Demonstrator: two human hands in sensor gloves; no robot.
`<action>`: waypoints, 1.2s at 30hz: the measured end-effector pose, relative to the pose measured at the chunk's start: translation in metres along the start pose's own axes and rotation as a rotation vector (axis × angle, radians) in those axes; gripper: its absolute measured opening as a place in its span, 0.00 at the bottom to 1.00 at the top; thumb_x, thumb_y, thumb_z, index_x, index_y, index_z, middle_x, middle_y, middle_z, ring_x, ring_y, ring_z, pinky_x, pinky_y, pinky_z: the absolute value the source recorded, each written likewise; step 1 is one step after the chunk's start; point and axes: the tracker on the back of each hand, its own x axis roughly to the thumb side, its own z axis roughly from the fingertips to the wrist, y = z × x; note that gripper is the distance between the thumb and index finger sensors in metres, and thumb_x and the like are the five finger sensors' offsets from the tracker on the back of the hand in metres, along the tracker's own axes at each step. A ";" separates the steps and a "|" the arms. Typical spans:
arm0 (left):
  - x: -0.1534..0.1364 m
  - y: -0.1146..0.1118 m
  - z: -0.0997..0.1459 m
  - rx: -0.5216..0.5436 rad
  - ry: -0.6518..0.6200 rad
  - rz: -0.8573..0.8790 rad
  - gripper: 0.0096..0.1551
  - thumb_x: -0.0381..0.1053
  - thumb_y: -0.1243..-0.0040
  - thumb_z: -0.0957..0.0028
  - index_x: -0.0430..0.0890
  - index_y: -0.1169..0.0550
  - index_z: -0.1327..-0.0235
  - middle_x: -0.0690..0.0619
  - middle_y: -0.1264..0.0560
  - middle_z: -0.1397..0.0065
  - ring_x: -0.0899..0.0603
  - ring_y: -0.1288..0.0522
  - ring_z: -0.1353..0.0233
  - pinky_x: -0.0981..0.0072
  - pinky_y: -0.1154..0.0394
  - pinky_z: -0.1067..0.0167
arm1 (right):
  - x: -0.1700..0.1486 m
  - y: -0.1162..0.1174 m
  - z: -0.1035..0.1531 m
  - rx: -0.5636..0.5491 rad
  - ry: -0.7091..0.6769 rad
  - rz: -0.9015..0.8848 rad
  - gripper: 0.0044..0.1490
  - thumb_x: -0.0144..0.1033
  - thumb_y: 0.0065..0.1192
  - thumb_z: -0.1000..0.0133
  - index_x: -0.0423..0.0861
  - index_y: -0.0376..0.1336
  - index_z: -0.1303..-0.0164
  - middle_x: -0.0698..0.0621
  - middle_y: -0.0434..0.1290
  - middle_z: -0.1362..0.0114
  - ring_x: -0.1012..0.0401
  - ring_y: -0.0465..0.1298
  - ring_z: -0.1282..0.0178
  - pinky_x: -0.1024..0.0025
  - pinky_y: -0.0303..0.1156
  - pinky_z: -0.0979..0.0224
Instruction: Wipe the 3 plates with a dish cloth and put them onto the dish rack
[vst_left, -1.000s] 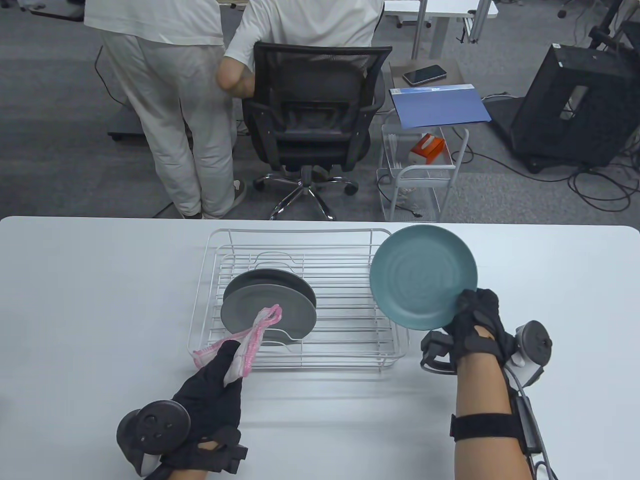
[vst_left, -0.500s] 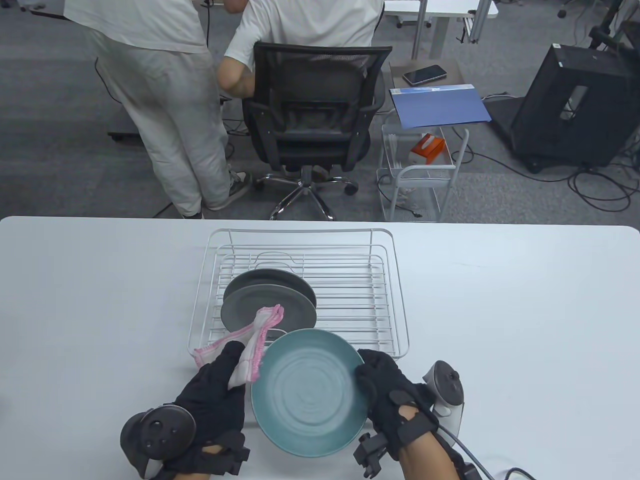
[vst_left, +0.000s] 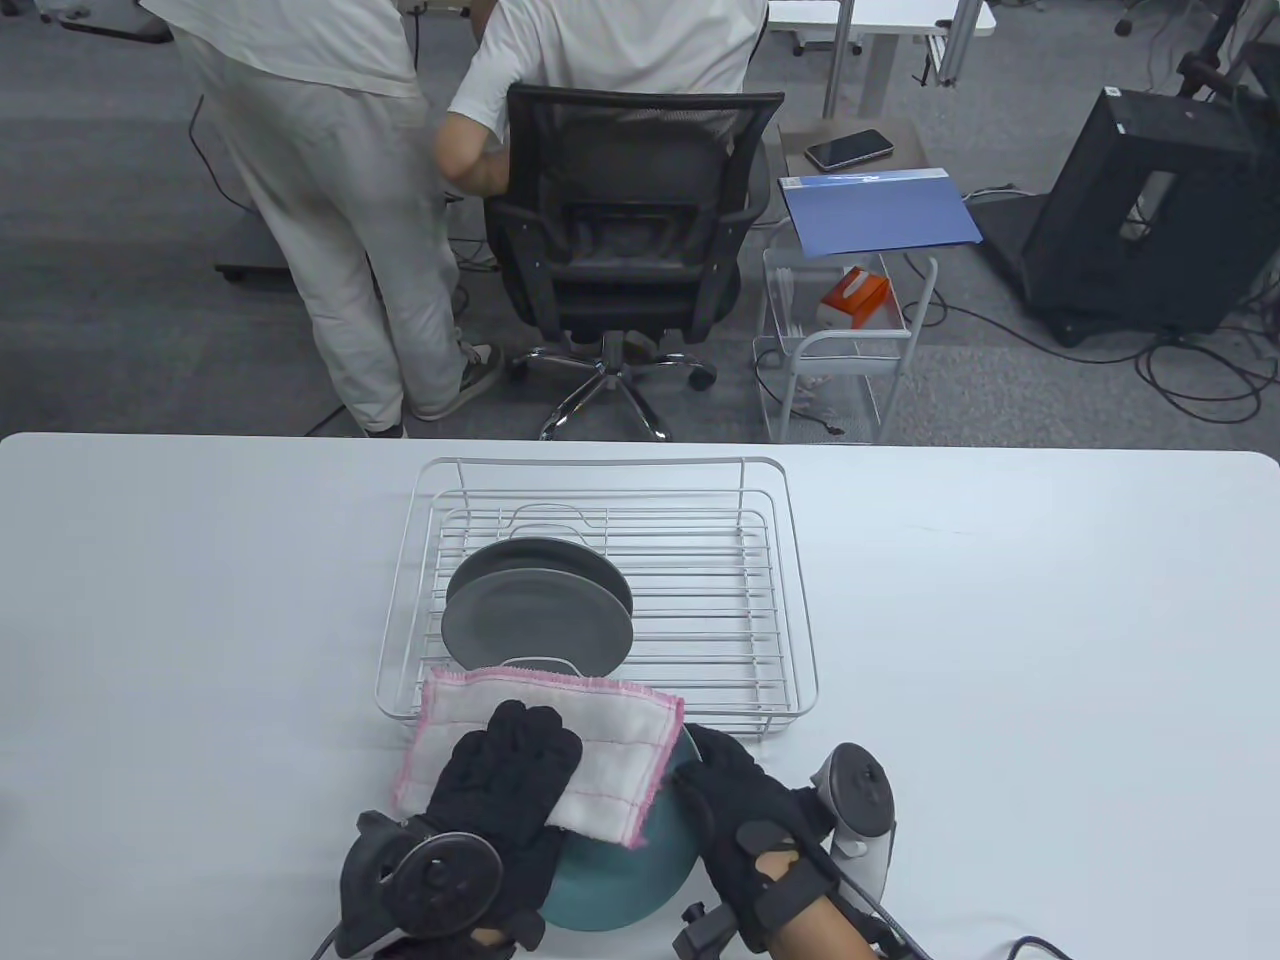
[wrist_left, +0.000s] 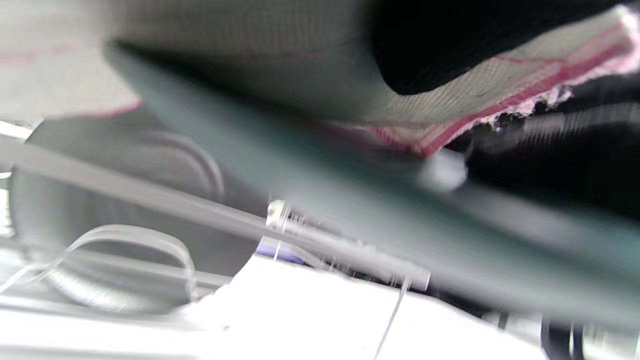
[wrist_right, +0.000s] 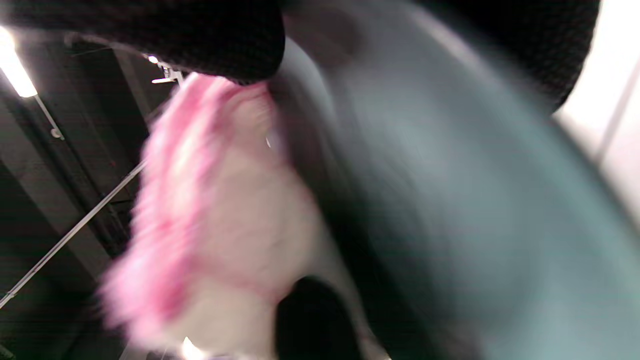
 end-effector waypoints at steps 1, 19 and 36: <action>0.002 -0.004 -0.001 -0.041 0.000 -0.036 0.30 0.55 0.42 0.41 0.48 0.29 0.26 0.41 0.37 0.18 0.34 0.44 0.17 0.36 0.46 0.26 | 0.001 0.002 0.001 -0.005 -0.018 0.021 0.35 0.34 0.59 0.45 0.31 0.55 0.34 0.30 0.68 0.39 0.40 0.80 0.50 0.36 0.74 0.47; 0.025 -0.028 -0.007 -0.300 -0.143 0.201 0.32 0.57 0.44 0.41 0.49 0.33 0.24 0.45 0.42 0.16 0.37 0.51 0.14 0.38 0.52 0.25 | 0.016 -0.031 0.012 -0.315 -0.144 -0.095 0.35 0.38 0.58 0.44 0.35 0.53 0.32 0.32 0.64 0.35 0.40 0.76 0.44 0.37 0.72 0.44; 0.033 -0.021 -0.001 -0.131 -0.212 0.077 0.31 0.57 0.45 0.41 0.60 0.38 0.25 0.58 0.51 0.14 0.44 0.60 0.13 0.42 0.57 0.22 | -0.002 0.017 0.003 0.051 -0.139 -0.145 0.37 0.39 0.57 0.44 0.35 0.52 0.29 0.30 0.61 0.31 0.36 0.69 0.38 0.35 0.69 0.41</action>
